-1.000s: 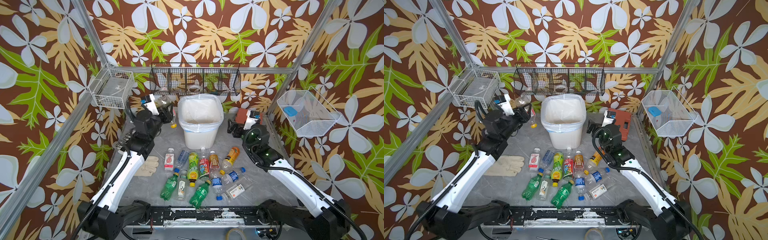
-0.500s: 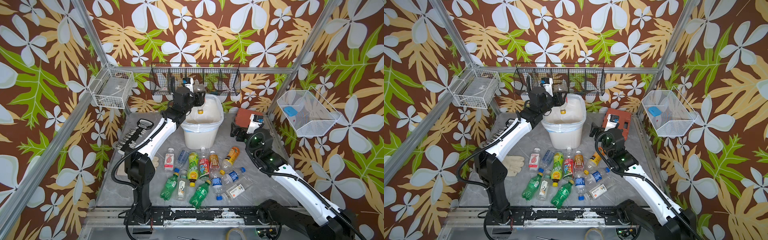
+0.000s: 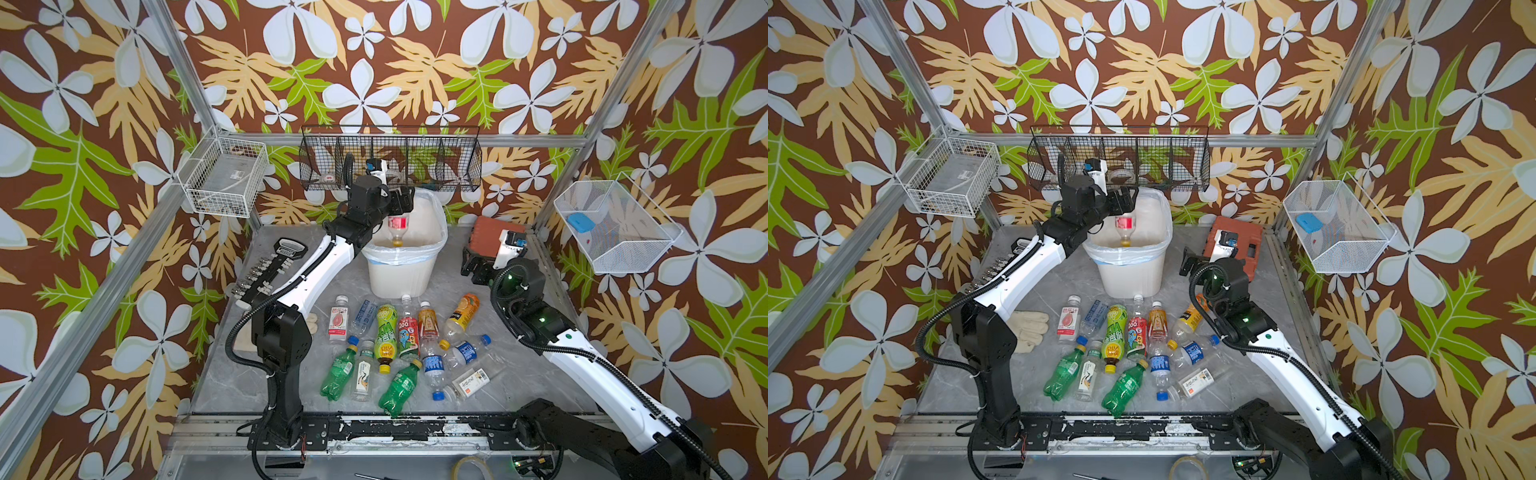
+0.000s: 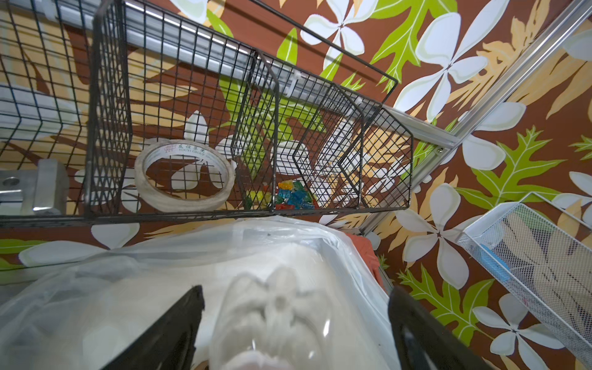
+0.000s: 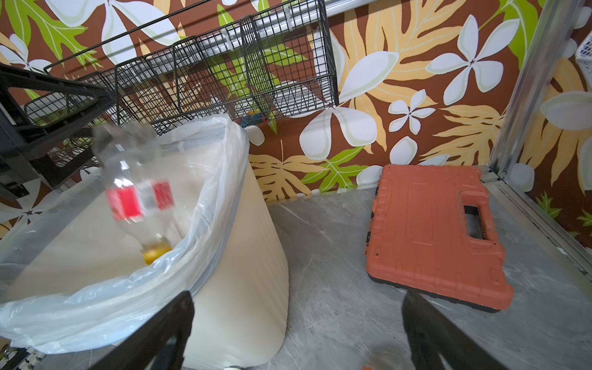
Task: Throw the plastic bottles in the bin
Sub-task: Throw the plastic bottle into the trash bin, then pick up the plastic bottle from the center of the table.
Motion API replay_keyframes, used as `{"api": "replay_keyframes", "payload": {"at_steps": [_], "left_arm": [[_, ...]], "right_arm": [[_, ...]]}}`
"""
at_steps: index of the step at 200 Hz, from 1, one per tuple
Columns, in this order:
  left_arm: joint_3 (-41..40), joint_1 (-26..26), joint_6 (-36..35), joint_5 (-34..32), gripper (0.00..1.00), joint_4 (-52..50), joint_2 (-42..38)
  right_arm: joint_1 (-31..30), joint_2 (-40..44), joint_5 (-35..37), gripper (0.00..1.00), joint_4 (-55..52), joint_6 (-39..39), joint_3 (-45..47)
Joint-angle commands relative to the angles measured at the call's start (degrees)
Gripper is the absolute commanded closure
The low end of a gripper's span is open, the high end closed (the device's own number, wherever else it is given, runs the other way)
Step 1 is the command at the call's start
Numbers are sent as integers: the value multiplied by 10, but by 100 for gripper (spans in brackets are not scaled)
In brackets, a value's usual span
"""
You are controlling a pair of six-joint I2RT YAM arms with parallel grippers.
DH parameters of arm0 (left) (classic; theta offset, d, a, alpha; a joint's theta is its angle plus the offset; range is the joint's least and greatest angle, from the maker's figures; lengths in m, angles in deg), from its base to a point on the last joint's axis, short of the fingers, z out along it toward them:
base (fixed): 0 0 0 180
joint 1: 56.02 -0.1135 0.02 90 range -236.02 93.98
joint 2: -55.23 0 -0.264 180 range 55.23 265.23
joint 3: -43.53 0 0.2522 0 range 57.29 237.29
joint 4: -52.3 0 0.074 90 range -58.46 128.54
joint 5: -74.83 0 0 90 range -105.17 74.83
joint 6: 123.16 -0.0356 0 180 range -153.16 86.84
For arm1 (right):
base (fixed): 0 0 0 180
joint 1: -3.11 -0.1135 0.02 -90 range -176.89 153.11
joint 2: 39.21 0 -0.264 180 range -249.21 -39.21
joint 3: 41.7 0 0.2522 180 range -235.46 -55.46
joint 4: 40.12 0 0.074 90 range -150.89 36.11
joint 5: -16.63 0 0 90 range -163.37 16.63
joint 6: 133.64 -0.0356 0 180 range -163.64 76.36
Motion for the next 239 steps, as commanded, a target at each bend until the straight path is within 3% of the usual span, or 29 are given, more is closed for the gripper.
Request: {"api": "replay_keyframes", "payload": {"at_steps": [1,34,55,70,106,142,175,239], "left_arm": [[-8,0,-10,-8,4,16,-22],[-19,0,-18,3,2,51,-72],[-83,0,-30,-5,2,92,-138],[-172,0,-38,-27,2,131,-206],[-499,0,-28,-118,0,246,-403],[-710,-2,5,-208,0,233,-522],[-755,-5,30,-236,0,198,-550],[-771,-5,45,-258,0,189,-550]], "right_arm": [[-1,1,3,0,-2,-12,4],[0,-7,0,0,-20,-20,5],[0,-9,0,0,-26,-28,13],[0,-12,-3,0,-36,-40,17],[-1,-27,-6,0,-63,-84,45],[-1,-54,-10,0,-102,-126,56],[-1,-79,-12,0,-107,-156,70],[-1,-133,-19,0,-73,-187,103]]}}
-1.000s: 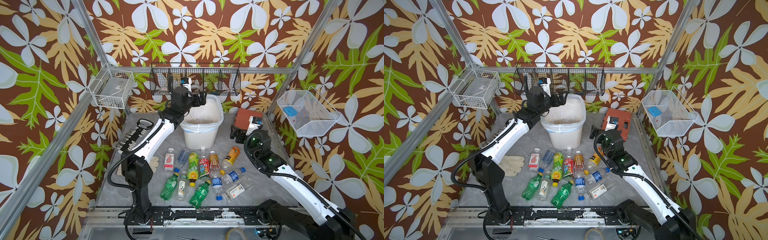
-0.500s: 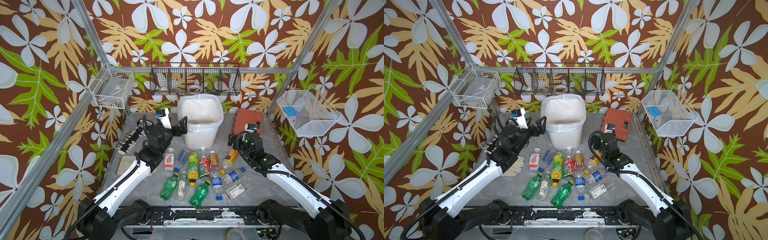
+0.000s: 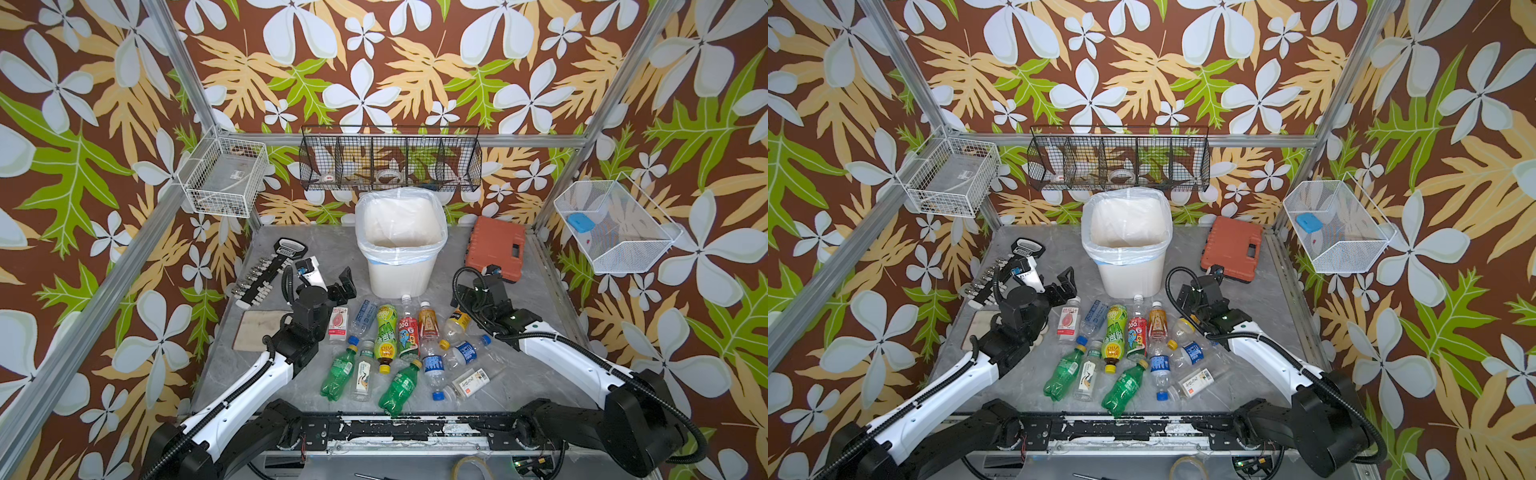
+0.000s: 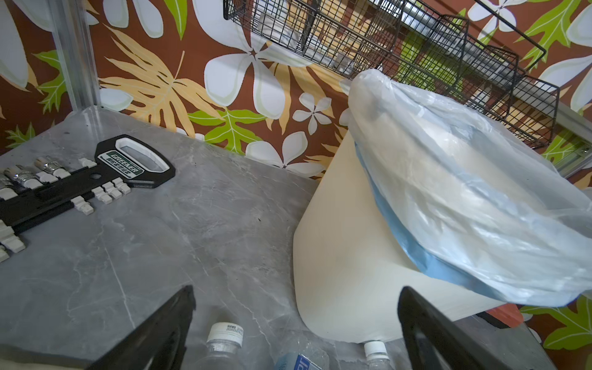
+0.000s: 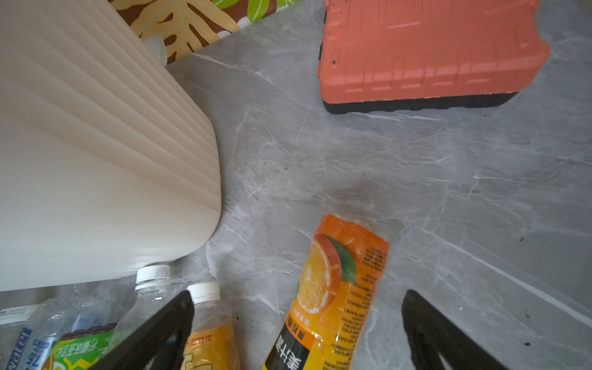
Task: Throw the plastic bottles in the bin
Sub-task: Pick up the plastic bottle from the center of the table.
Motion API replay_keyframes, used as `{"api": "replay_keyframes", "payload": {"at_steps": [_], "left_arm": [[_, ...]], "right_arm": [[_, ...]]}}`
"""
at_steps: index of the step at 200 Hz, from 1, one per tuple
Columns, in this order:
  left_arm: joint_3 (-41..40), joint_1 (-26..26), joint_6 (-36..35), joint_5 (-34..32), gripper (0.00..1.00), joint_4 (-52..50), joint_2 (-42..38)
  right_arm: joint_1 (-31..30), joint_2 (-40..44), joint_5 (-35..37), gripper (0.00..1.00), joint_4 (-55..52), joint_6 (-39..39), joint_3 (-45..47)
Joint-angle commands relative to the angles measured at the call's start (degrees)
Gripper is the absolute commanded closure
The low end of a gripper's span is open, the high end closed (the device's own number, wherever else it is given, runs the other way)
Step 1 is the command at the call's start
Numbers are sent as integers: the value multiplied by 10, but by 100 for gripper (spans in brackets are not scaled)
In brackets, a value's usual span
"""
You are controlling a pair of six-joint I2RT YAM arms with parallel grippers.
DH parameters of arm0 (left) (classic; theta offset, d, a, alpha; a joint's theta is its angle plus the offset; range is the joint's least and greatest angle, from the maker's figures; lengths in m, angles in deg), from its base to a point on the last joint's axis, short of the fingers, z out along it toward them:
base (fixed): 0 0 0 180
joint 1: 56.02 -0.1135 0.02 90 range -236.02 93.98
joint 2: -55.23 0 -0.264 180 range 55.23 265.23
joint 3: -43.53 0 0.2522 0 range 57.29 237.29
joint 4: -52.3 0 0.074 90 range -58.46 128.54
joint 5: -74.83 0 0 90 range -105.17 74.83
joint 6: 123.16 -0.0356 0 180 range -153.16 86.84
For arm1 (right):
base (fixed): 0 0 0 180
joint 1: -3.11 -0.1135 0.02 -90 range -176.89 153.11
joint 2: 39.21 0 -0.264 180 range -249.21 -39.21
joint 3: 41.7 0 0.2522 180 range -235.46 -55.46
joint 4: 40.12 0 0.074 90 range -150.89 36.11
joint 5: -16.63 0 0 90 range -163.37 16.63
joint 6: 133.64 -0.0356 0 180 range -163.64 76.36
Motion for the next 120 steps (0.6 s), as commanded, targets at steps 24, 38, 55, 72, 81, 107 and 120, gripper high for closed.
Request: {"api": "replay_keyframes", "payload": {"at_steps": [24,38,55,72,81,107,120], "left_arm": [[-8,-1,16,-30,0,-15,-10],[-15,-1,12,-34,0,-15,-16],[-17,-1,16,-45,0,-25,-24],[-19,-2,17,-46,0,-32,-32],[-23,-2,14,-48,0,-31,-35],[-22,-2,18,-61,0,-46,-40],[-23,-2,17,-59,0,-47,-43]], "right_arm": [[0,-44,-5,0,24,-28,6],[0,-58,-8,0,29,-32,9],[0,-73,-12,0,34,-46,13],[-1,-85,-21,1,45,-57,17],[0,-92,-24,1,54,-62,23],[0,-114,-28,4,70,-81,28],[0,-126,-32,6,81,-84,28]]}}
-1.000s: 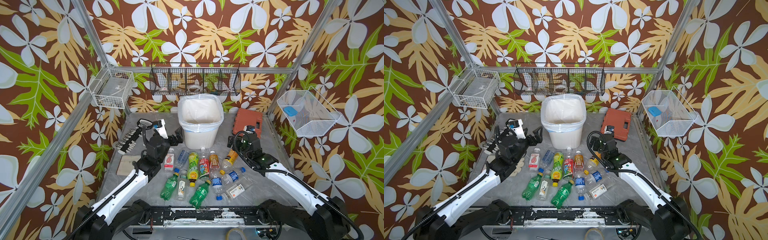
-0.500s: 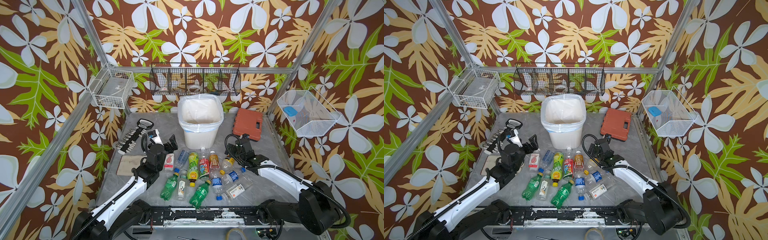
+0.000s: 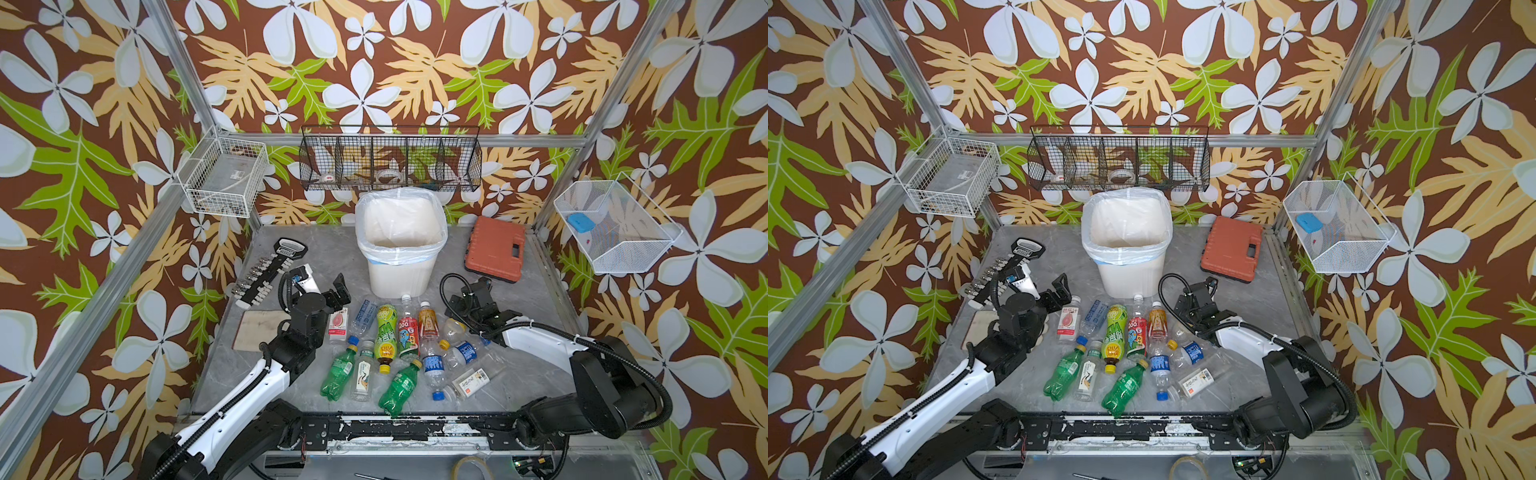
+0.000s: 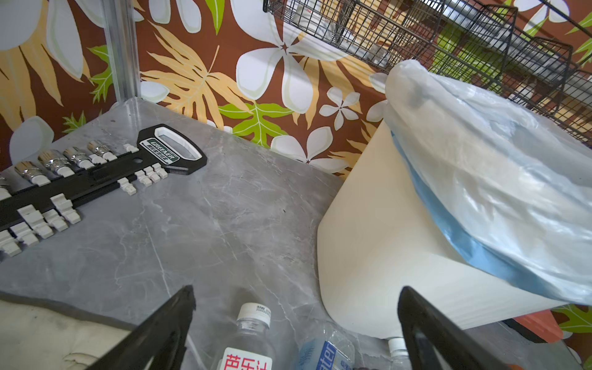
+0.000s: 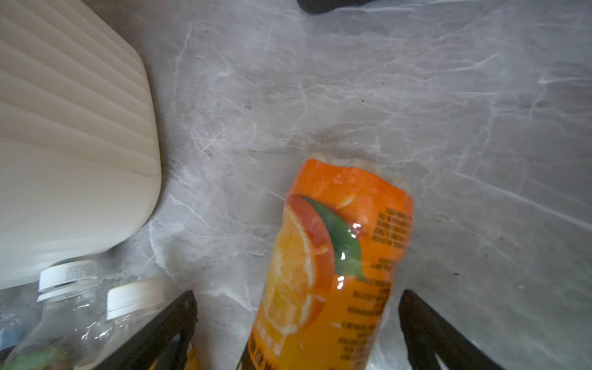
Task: Throw the plastic bottles in the bin
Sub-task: Pick up the plastic bottle from the center of the table.
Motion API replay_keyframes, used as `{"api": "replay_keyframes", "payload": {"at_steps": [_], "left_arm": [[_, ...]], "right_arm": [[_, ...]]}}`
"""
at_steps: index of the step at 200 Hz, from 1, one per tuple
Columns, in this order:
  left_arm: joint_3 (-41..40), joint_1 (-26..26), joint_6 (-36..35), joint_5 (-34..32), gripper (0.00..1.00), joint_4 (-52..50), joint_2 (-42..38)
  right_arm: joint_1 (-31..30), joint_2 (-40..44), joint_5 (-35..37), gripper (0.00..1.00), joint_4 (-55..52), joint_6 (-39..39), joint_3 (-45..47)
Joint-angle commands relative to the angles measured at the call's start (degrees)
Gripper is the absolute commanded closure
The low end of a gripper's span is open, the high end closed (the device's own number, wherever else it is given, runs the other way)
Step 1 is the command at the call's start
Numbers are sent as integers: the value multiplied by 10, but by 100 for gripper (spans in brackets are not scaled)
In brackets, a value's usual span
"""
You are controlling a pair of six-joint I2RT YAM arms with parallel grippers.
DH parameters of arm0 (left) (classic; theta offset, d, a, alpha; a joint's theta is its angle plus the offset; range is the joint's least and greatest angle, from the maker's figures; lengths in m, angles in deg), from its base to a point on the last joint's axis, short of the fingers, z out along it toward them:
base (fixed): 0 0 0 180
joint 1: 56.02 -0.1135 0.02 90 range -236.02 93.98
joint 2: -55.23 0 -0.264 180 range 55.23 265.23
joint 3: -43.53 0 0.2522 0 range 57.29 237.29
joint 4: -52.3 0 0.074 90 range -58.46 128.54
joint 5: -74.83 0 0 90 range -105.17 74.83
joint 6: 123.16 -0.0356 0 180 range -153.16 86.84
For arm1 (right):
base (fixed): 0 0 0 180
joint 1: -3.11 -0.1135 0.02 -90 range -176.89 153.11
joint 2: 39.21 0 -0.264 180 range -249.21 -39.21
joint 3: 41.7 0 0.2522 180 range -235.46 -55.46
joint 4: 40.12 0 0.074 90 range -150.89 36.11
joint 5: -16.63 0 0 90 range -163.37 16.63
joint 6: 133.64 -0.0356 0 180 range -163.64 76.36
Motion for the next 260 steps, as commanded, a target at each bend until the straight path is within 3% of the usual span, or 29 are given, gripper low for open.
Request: {"api": "replay_keyframes", "payload": {"at_steps": [1,37,126,204,260], "left_arm": [[1,-1,4,-14,0,-5,-5],[4,-2,5,-21,0,-20,-7],[-1,-3,3,-39,0,-30,-13],[-2,-8,9,-29,0,-16,23],[-11,-17,17,-25,0,-9,47]], "right_arm": [[0,-16,-6,6,31,-23,0],[0,-52,-6,15,47,-30,-10],[6,-97,-23,54,86,-25,-47],[7,-25,31,55,51,28,-61],[7,93,128,55,-4,160,-118]]}}
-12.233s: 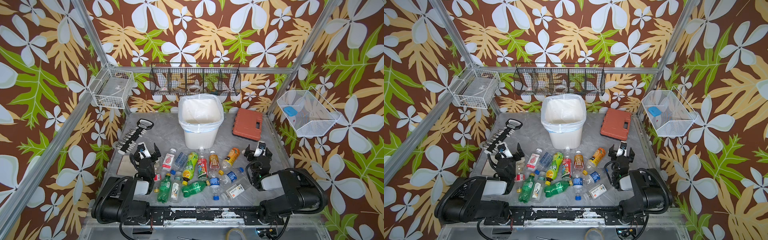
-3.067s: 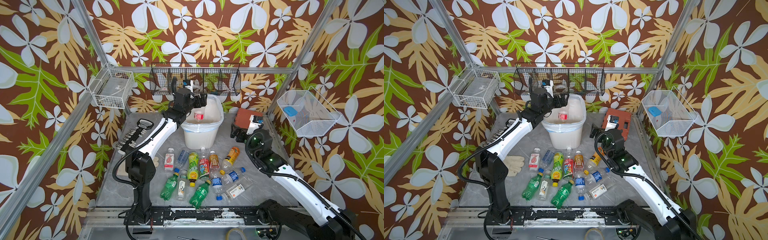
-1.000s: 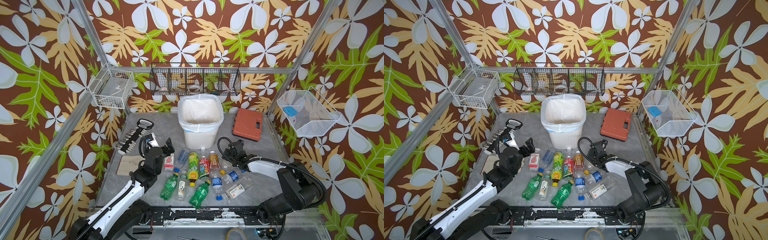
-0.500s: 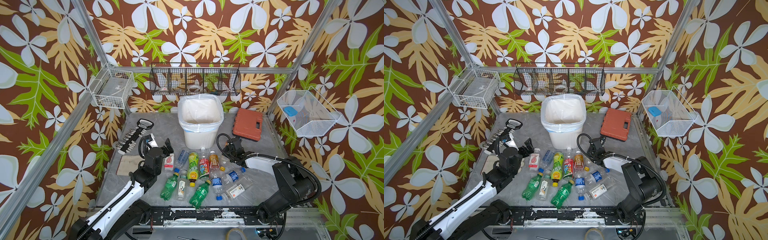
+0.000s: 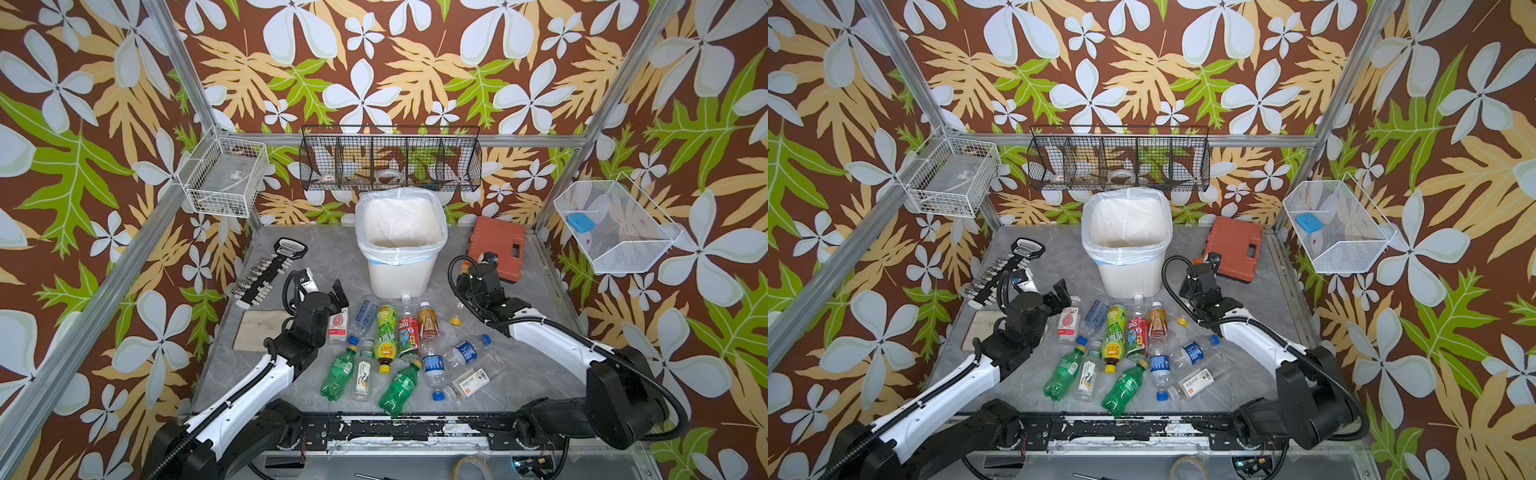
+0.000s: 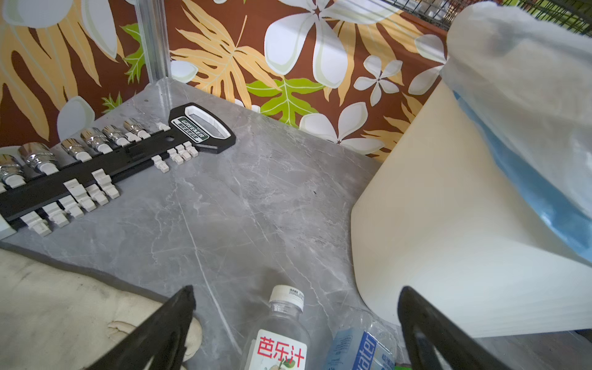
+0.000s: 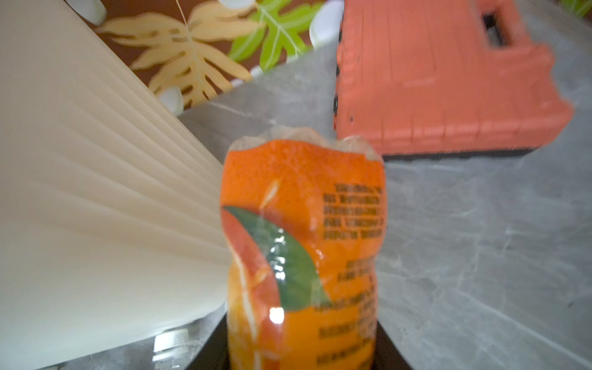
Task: Throw the plastic bottles in the bin
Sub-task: Pick up the plastic bottle from the center of the table, then throw the plastic bottle into the trash bin.
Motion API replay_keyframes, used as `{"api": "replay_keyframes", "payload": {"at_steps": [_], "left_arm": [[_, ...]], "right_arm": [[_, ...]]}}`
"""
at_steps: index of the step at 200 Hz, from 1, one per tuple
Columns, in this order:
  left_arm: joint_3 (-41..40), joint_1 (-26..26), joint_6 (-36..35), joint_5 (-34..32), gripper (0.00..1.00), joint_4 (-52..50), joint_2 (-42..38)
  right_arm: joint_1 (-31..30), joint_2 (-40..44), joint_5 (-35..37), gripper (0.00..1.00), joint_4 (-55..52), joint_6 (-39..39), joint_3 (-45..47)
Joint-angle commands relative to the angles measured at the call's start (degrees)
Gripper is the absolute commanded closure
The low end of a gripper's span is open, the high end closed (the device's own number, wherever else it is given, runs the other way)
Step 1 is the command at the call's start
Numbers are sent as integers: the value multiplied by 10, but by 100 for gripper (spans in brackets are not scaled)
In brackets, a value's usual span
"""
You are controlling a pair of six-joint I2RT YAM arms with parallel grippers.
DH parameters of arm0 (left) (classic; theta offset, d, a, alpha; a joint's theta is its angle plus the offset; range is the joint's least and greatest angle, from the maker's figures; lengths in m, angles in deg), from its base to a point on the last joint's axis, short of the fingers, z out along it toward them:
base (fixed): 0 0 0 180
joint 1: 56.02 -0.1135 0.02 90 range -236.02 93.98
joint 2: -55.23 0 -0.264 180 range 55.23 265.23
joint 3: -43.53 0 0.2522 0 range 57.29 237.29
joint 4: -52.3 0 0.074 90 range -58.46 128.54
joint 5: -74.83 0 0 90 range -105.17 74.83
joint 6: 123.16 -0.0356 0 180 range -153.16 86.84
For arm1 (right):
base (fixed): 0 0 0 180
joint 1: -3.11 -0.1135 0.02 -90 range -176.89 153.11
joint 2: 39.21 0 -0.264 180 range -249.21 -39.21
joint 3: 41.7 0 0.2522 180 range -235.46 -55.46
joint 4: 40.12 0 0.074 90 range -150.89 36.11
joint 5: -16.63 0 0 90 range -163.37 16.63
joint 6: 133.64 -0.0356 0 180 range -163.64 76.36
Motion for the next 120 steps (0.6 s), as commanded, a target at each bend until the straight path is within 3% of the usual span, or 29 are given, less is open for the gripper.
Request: {"api": "replay_keyframes", "payload": {"at_steps": [1,52,92,120], "left_arm": [[-4,-7,11,-3,0,12,8],[-29,-14,30,6,0,21,10],[-31,-16,36,6,0,13,7],[-43,-16,37,3,0,12,-8]], "right_arm": [[-1,38,65,55,-24,81,-27],[-1,84,78,55,-35,193,-138],[-31,29,46,55,-5,258,-271],[-39,-32,-4,55,0,258,-367]]}}
